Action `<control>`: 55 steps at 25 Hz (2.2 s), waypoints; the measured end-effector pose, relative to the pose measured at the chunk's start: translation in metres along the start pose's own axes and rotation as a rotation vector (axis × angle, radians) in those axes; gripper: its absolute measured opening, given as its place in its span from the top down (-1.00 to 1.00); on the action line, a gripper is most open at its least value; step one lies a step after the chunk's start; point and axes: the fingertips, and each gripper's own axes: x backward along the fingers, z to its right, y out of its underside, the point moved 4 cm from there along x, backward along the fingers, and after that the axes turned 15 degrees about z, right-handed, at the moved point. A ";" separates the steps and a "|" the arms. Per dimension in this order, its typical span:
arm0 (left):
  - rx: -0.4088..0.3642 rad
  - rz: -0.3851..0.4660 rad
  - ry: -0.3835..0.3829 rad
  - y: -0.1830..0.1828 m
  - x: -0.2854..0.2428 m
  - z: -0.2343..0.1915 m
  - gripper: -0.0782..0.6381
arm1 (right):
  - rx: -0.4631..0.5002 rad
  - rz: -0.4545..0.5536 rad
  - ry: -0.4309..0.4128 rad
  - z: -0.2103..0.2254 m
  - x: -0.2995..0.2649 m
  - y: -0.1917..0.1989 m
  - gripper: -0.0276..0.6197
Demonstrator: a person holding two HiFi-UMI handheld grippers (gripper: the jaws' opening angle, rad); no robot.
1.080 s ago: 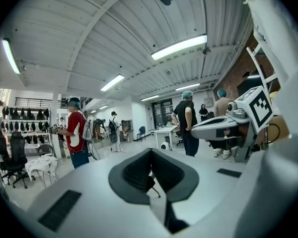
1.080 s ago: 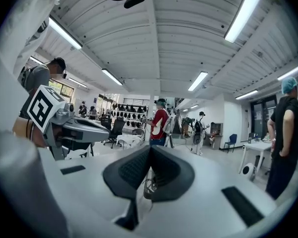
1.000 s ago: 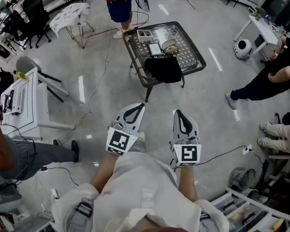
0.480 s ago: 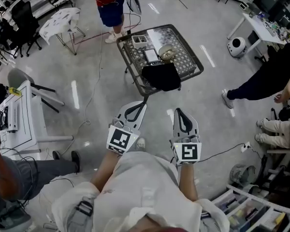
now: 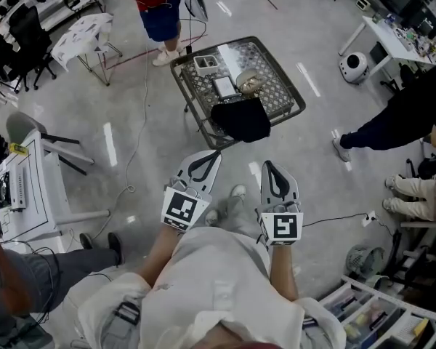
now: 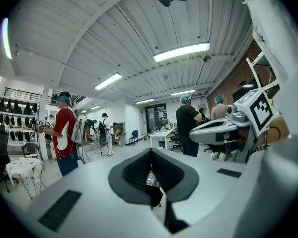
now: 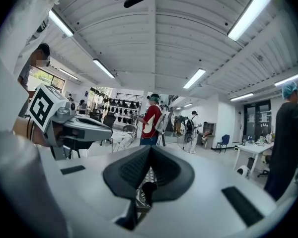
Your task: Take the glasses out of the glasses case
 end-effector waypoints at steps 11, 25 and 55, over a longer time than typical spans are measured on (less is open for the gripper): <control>-0.004 -0.021 -0.027 0.015 -0.050 -0.025 0.74 | 0.000 0.011 -0.038 0.036 -0.052 0.013 0.90; -0.018 -0.071 -0.090 0.035 -0.136 -0.046 0.74 | -0.055 0.006 -0.091 0.113 -0.115 0.044 0.90; -0.052 -0.133 -0.132 0.064 -0.255 -0.076 0.74 | -0.124 0.003 -0.129 0.209 -0.196 0.090 0.90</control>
